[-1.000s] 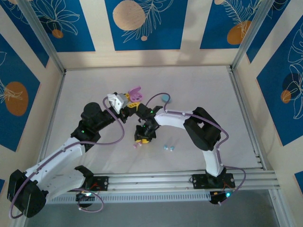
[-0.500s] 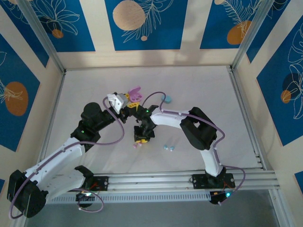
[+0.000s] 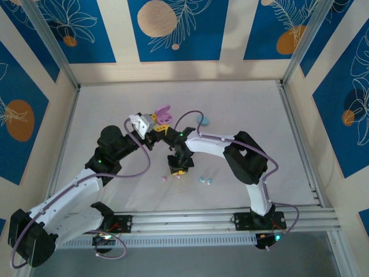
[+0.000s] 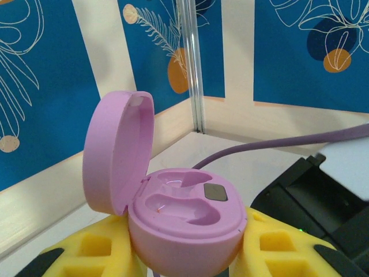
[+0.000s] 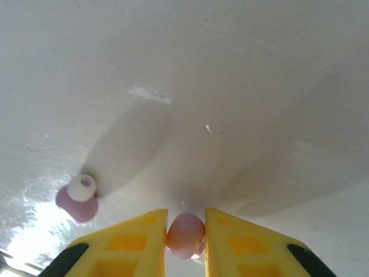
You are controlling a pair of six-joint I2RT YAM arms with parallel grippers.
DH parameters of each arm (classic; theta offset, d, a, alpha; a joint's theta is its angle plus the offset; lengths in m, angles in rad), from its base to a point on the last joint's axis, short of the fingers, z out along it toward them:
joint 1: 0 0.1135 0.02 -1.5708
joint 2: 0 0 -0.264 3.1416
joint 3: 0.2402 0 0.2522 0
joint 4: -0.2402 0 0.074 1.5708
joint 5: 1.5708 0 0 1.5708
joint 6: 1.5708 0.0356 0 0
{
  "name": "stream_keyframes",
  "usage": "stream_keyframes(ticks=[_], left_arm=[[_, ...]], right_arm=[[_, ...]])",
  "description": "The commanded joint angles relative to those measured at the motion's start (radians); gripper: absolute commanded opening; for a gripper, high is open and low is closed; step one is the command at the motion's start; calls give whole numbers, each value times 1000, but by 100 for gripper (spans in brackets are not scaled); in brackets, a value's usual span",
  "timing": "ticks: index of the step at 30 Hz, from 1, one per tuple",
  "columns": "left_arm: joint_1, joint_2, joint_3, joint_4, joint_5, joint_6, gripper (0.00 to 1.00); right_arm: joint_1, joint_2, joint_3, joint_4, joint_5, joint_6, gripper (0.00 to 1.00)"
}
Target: Insert wireless bluetooth earbuds into charging case
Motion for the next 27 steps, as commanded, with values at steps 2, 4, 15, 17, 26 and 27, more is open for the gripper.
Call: stream_keyframes(ticks=[2, 4, 15, 17, 26, 27], left_arm=[[-9, -26, 11, 7, -21, 28, 26], [-9, -29, 10, 5, -21, 28, 26], [-9, -32, 12, 0, -22, 30, 26], [-8, -32, 10, 1, -22, 30, 26], [-8, -38, 10, -4, -27, 33, 26], [-9, -38, 11, -4, -27, 34, 26]], right_arm=[[-14, -23, -9, -79, 18, -87, 22], [-18, -10, -7, -89, 23, -101, 22], [-11, 24, 19, -116, 46, -120, 27], [-8, 34, 32, -126, 56, -124, 28], [13, 75, 70, -150, 88, -115, 30], [16, 81, 76, -161, 98, -114, 30]])
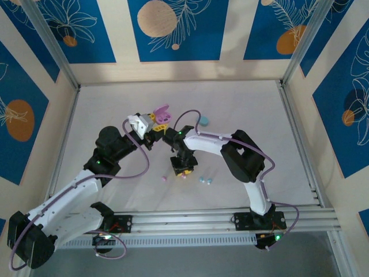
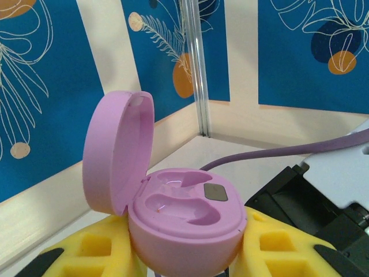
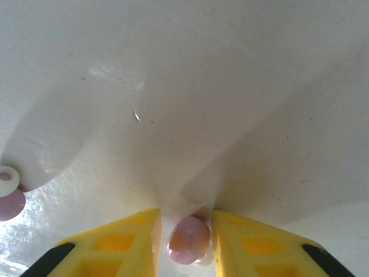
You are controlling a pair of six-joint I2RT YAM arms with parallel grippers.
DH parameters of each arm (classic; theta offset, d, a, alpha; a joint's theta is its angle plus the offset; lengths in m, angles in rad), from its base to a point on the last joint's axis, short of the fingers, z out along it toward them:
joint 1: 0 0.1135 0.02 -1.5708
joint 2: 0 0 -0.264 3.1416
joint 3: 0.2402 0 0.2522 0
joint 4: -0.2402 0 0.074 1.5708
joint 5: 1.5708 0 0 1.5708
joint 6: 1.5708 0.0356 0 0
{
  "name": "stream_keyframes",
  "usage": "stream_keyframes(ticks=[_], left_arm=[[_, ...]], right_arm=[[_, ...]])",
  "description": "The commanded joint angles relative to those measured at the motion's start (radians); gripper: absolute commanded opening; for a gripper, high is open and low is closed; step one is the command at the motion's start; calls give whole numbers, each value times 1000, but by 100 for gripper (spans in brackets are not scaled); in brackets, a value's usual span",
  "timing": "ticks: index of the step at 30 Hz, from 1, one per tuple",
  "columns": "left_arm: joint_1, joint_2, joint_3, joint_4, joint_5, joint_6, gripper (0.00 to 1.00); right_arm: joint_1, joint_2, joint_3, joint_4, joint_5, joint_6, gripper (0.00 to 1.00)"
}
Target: Insert wireless bluetooth earbuds into charging case
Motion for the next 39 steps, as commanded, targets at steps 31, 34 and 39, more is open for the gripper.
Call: stream_keyframes(ticks=[31, 34, 39], left_arm=[[-9, -10, 15, -4, -17, 9, 26], [-9, 10, 21, -6, -16, 5, 26], [-9, 58, 26, 23, 1, -13, 26]], right_arm=[[-7, -132, -76, 17, 19, 82, 22], [-65, -260, -145, 103, -65, 62, 22], [-258, -480, -284, 324, -479, 60, 19]])
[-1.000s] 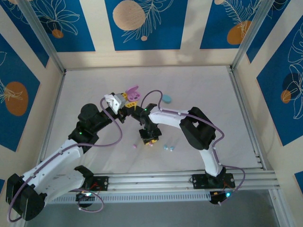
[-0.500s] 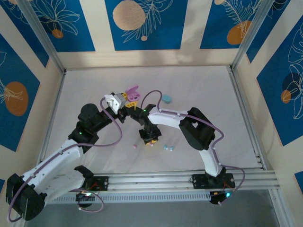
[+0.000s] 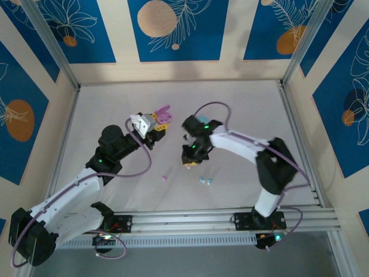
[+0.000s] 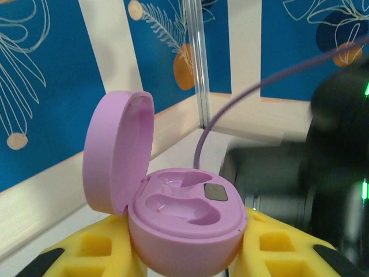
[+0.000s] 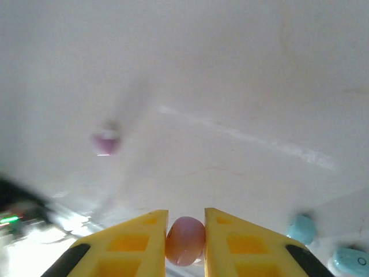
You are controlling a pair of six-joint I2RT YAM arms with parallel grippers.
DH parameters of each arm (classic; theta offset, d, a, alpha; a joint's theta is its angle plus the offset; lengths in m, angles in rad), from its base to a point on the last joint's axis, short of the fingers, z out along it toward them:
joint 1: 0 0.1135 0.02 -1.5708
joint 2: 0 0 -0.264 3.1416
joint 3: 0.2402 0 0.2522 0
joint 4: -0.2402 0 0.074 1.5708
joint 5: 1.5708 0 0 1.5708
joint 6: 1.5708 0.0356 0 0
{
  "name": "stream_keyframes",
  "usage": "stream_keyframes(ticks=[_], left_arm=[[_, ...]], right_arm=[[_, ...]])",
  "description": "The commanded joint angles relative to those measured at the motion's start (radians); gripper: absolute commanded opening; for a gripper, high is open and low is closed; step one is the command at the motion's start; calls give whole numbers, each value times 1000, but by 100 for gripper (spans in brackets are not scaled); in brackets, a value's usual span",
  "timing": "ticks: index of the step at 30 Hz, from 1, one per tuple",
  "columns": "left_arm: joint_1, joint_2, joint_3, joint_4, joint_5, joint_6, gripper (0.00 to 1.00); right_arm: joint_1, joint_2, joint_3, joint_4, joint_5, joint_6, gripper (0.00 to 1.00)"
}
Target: Insert wireless bluetooth earbuds into charging case
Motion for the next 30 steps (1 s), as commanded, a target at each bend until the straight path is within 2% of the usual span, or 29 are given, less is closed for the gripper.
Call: stream_keyframes(ticks=[1, 8, 14, 22, 30], left_arm=[[-9, 27, 26, 30, 10, -16, 26], [-9, 70, 31, 67, 22, -30, 26], [-9, 105, 24, 106, 99, -31, 26], [-11, 171, 25, 179, 255, -21, 26], [-16, 197, 25, 211, 317, -10, 25]], right_arm=[[-120, -126, -58, 167, -368, -5, 19], [-306, -226, -22, 137, -779, -129, 20], [-376, -260, -1, 158, -987, -143, 20], [-399, -275, 34, 192, -1071, -102, 20], [-398, -272, 51, 247, -1078, -20, 20]])
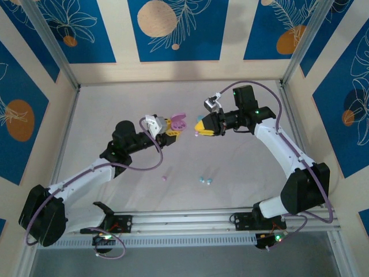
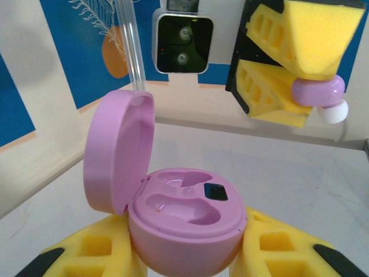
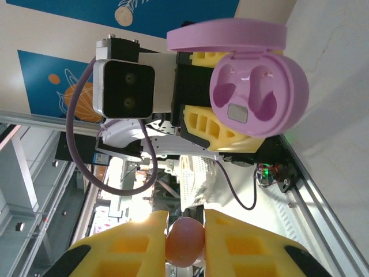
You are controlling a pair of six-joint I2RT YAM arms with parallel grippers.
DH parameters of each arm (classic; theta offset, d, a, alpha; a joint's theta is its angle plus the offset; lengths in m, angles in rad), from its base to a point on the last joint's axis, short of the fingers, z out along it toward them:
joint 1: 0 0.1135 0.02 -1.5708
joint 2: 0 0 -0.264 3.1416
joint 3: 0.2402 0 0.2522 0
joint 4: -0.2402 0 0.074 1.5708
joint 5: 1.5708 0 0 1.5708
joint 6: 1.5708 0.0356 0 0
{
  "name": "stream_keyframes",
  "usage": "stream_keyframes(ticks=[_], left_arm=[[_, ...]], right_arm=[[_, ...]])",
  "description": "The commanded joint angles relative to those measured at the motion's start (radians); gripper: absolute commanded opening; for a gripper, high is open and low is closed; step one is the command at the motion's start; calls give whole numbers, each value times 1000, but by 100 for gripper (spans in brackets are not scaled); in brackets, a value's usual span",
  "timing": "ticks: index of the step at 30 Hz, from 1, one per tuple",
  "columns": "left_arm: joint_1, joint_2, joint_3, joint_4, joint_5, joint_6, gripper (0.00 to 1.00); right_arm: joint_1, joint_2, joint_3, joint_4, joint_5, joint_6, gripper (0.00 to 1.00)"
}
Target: Insert wireless bluetooth earbuds into charging case
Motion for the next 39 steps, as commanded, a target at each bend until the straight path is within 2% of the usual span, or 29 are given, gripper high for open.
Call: stream_keyframes(ticks=[1, 8, 13, 18, 25, 29, 34, 39], left_arm=[[-16, 4, 25, 61, 64, 10, 25], [-21, 18, 22, 81, 50, 4, 26], [-21, 27, 16, 115, 52, -3, 25], [-21, 32, 17, 121, 78, -10, 25], [-22, 38, 28, 139, 88, -14, 25], [-21, 34, 31, 139, 93, -14, 25], [-22, 34, 33, 140, 96, -16, 25], [-22, 36, 32, 145, 95, -17, 25]], right_arm=[[-3, -21, 33, 39, -40, 68, 20], [2, -24, 13, 134, 81, 253, 21], [10, -24, 4, 152, 85, 302, 21], [14, -16, -6, 178, 19, 341, 21], [17, 13, 54, 133, -77, 304, 21], [23, 31, 87, 91, -81, 274, 21], [27, 38, 88, 90, -61, 274, 21], [28, 21, 88, 77, 29, 261, 21]])
